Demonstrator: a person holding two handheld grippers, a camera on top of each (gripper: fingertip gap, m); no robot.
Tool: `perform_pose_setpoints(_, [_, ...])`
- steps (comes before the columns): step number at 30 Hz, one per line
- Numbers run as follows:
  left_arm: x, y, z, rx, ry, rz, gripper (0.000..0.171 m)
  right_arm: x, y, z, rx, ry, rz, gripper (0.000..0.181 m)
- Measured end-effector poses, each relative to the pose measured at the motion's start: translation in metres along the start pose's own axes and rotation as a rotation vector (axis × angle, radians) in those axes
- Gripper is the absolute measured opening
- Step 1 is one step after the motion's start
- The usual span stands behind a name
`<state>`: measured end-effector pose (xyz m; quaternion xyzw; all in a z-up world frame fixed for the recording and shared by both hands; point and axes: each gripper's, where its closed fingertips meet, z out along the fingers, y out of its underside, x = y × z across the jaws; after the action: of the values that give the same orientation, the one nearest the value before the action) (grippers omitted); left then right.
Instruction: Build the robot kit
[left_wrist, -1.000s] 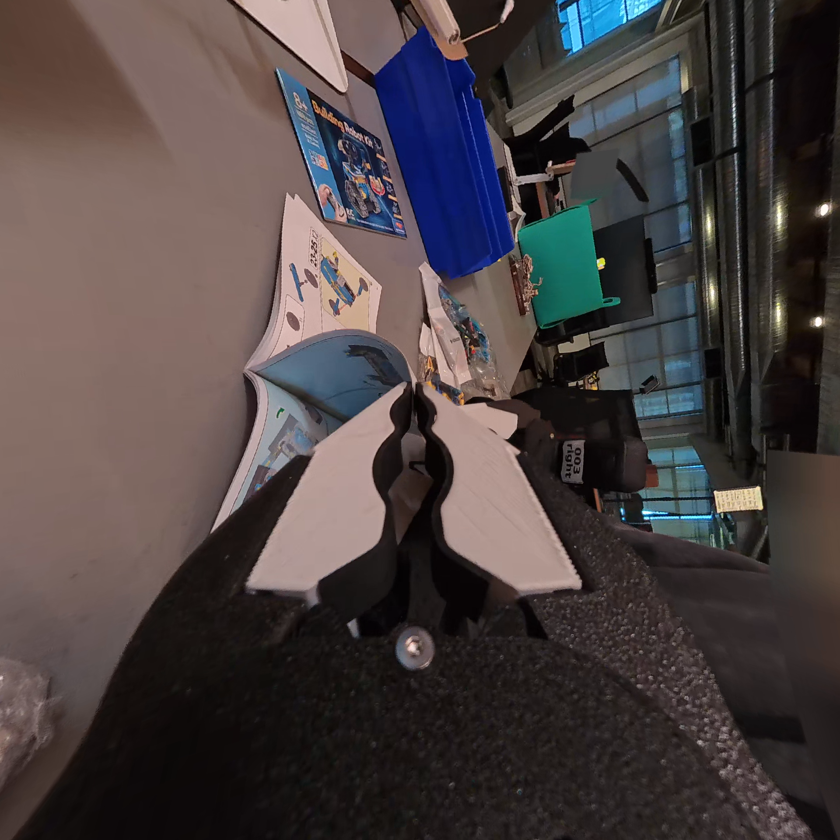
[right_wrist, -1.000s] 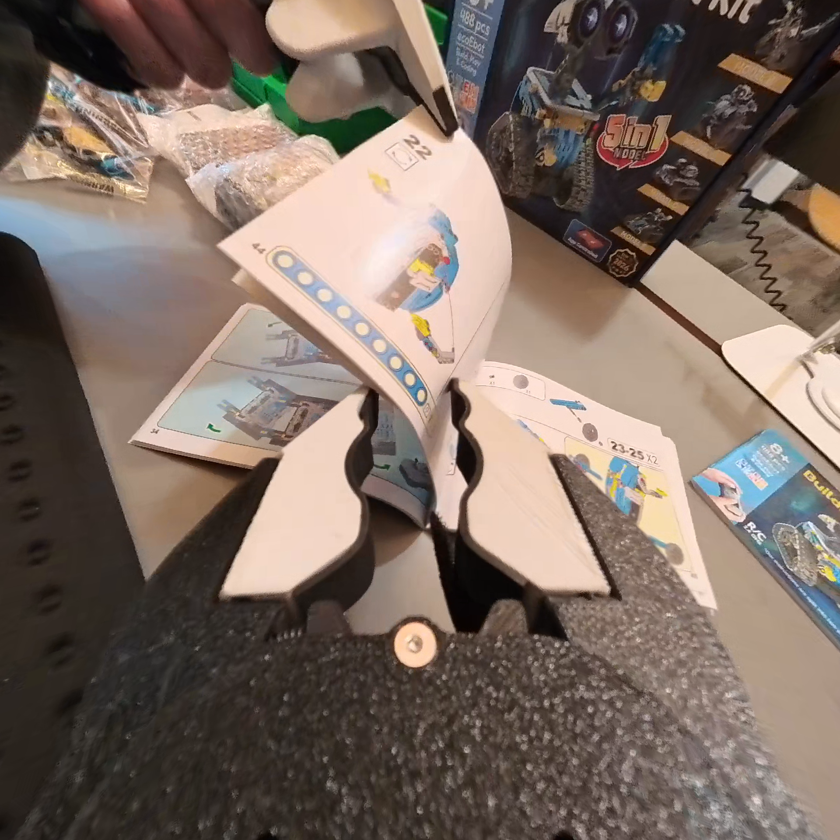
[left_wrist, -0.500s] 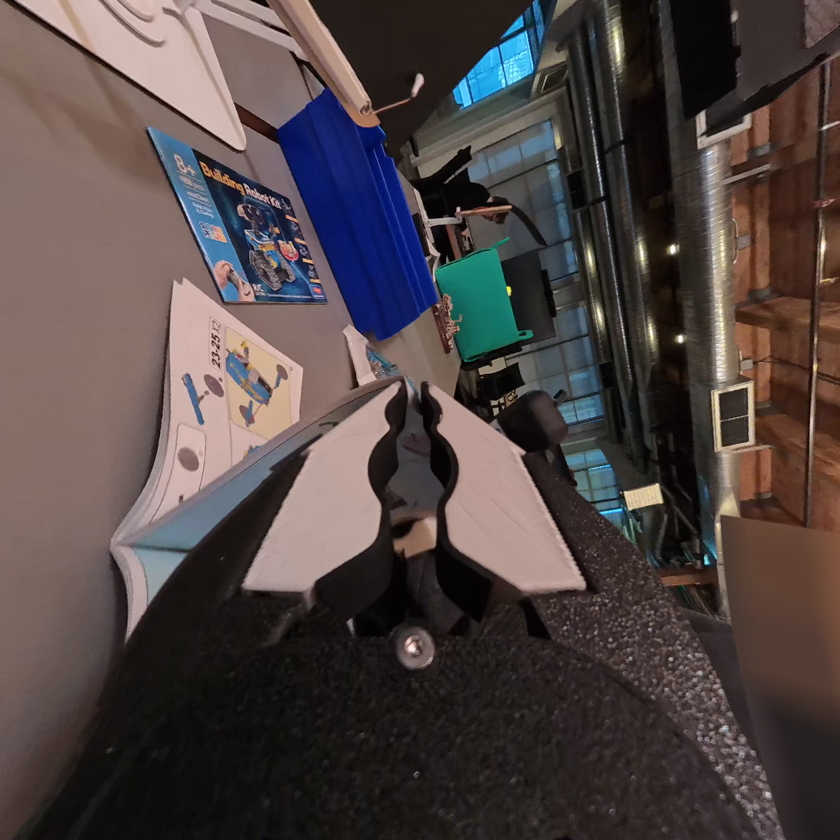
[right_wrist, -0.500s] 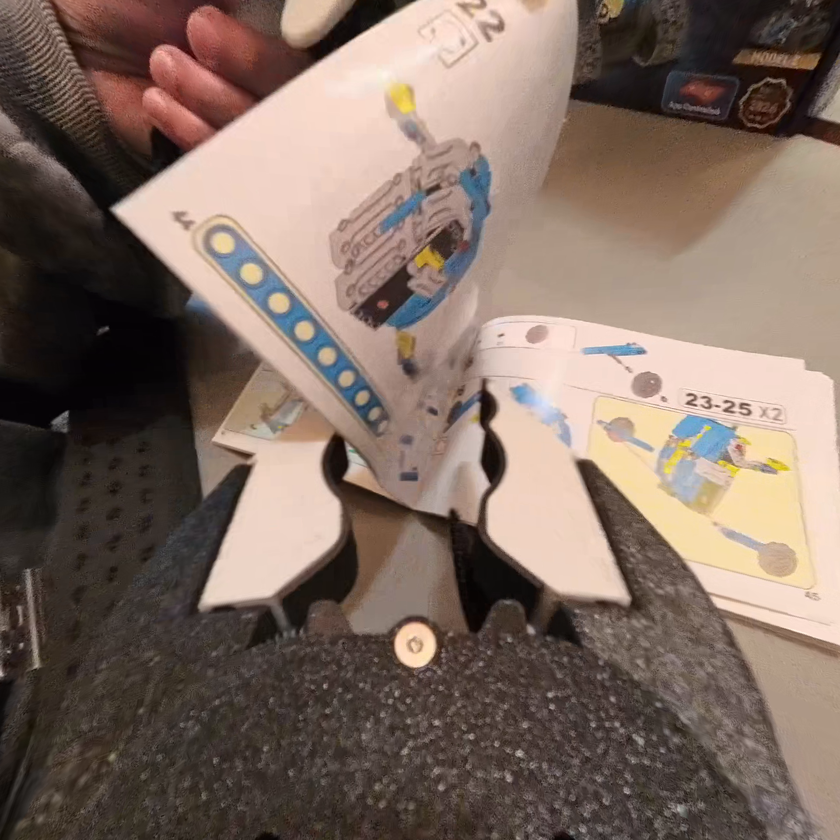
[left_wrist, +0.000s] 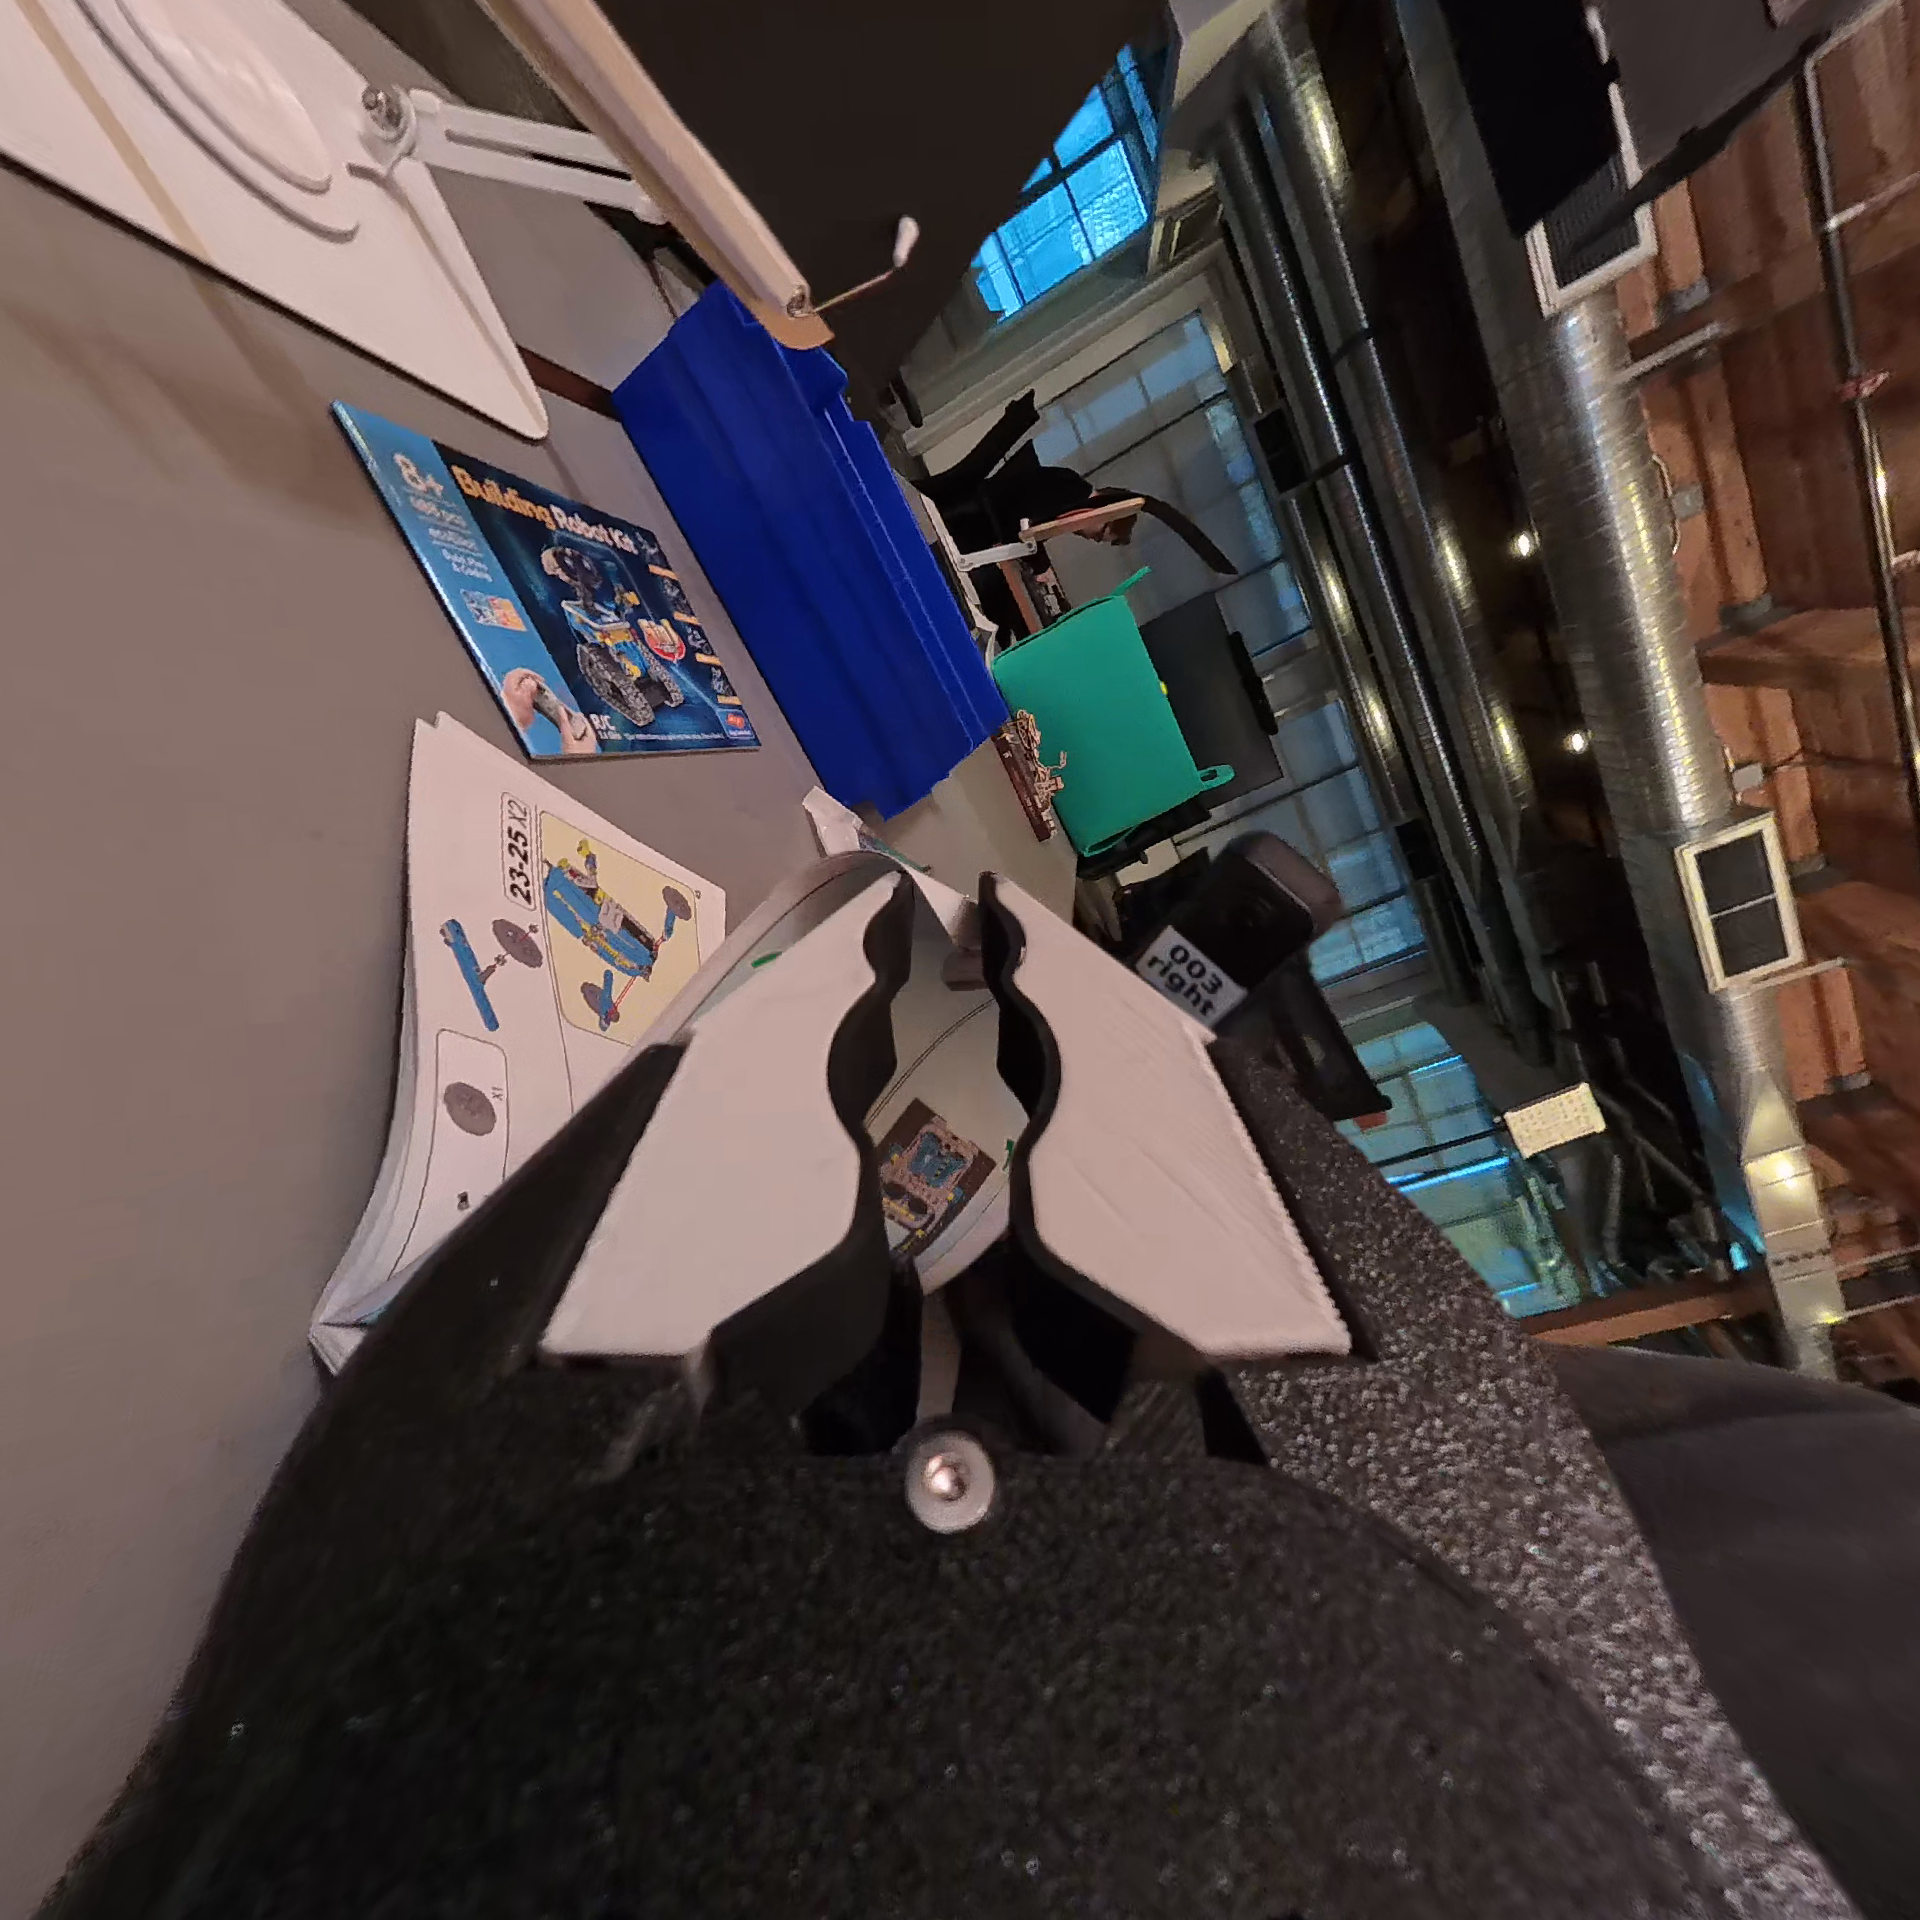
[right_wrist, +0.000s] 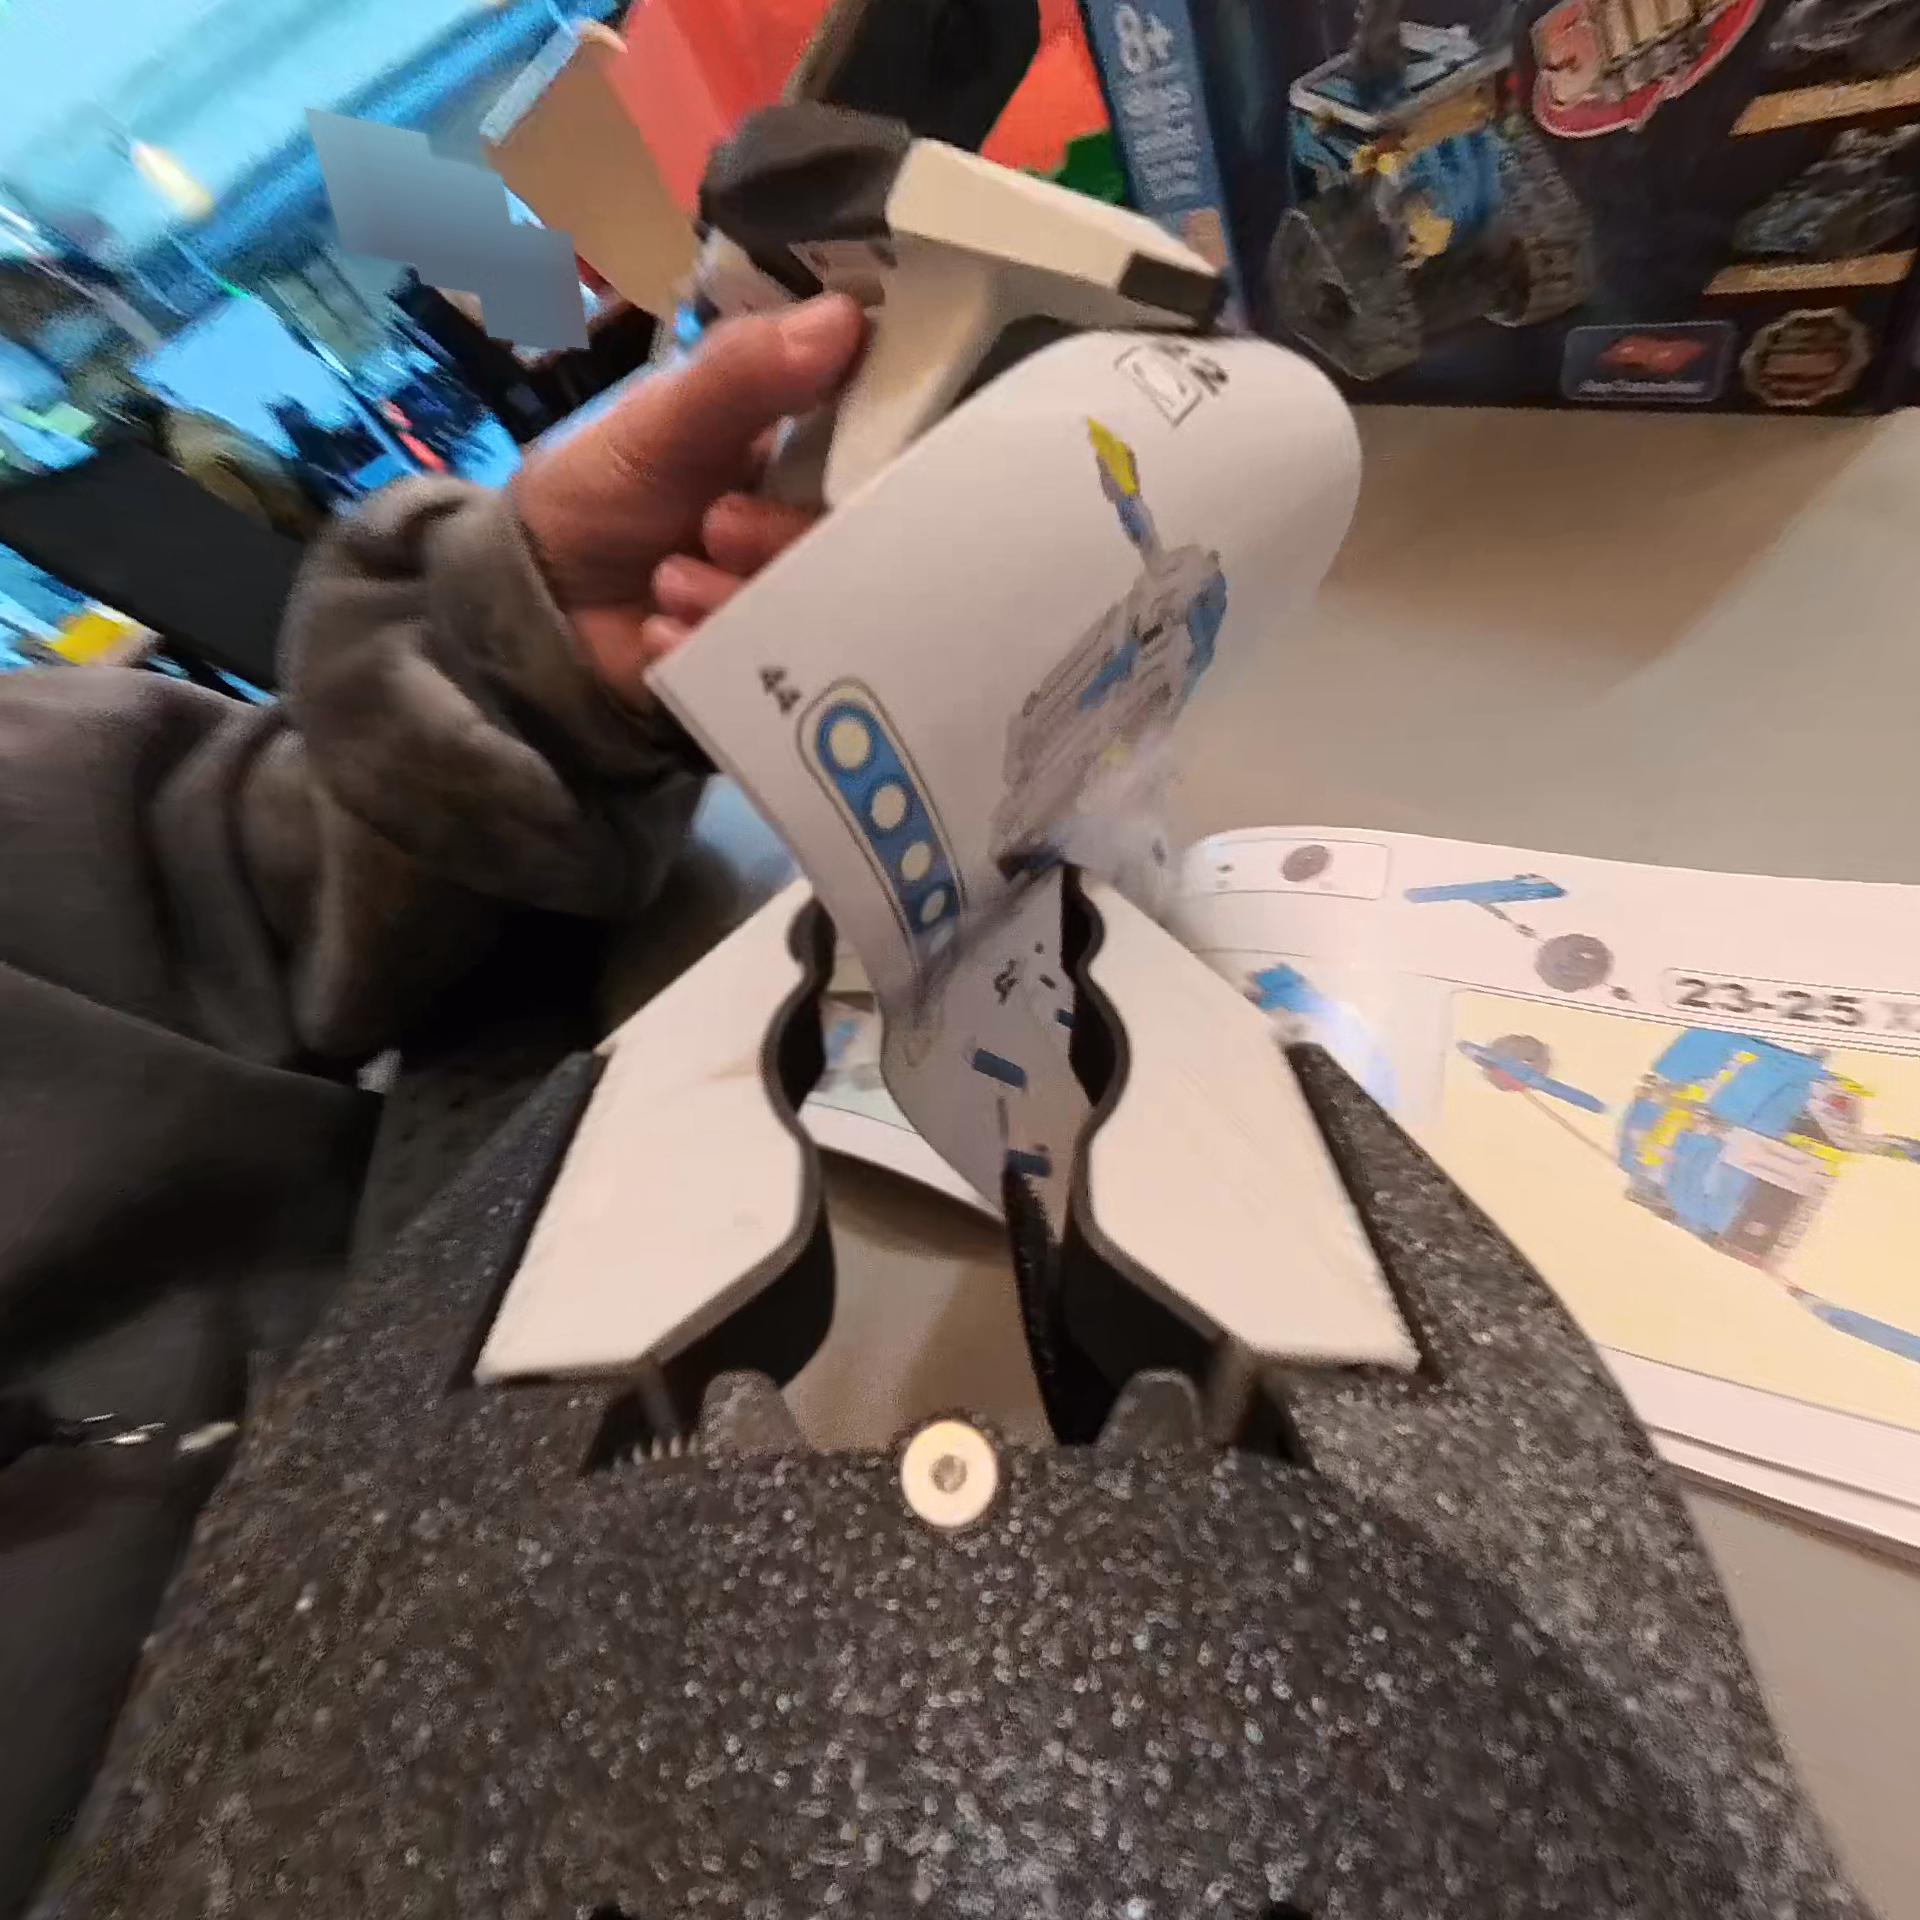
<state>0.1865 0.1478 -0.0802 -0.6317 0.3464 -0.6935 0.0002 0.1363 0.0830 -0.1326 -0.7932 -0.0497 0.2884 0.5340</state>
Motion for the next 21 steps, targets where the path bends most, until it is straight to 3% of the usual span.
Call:
perform_pose_setpoints(4, [0.011,0.005,-0.002,0.008,0.007,0.111,0.01,-0.018,-0.025,-0.017,0.117,-0.2,0.188,0.073])
perform_pose_setpoints(8, [0.012,0.023,-0.002,-0.025,-0.007,0.255,0.009,-0.016,-0.042,-0.034,0.187,-0.357,0.396,0.083])
perform_pose_setpoints(12, [0.02,0.037,-0.006,-0.044,0.041,0.268,0.007,-0.011,-0.008,-0.01,0.018,-0.333,0.47,0.072])
perform_pose_setpoints(14, [0.019,0.043,-0.011,-0.05,0.045,0.277,0.005,-0.022,-0.003,-0.003,-0.015,-0.388,0.488,0.055])
perform_pose_setpoints(18, [0.02,0.056,-0.021,-0.07,0.096,0.238,0.006,-0.039,0.011,0.011,-0.092,-0.418,0.45,0.043])
perform_pose_setpoints(21, [0.022,0.072,-0.025,-0.1,0.132,0.204,0.017,-0.041,0.016,0.019,-0.103,-0.408,0.474,0.038])
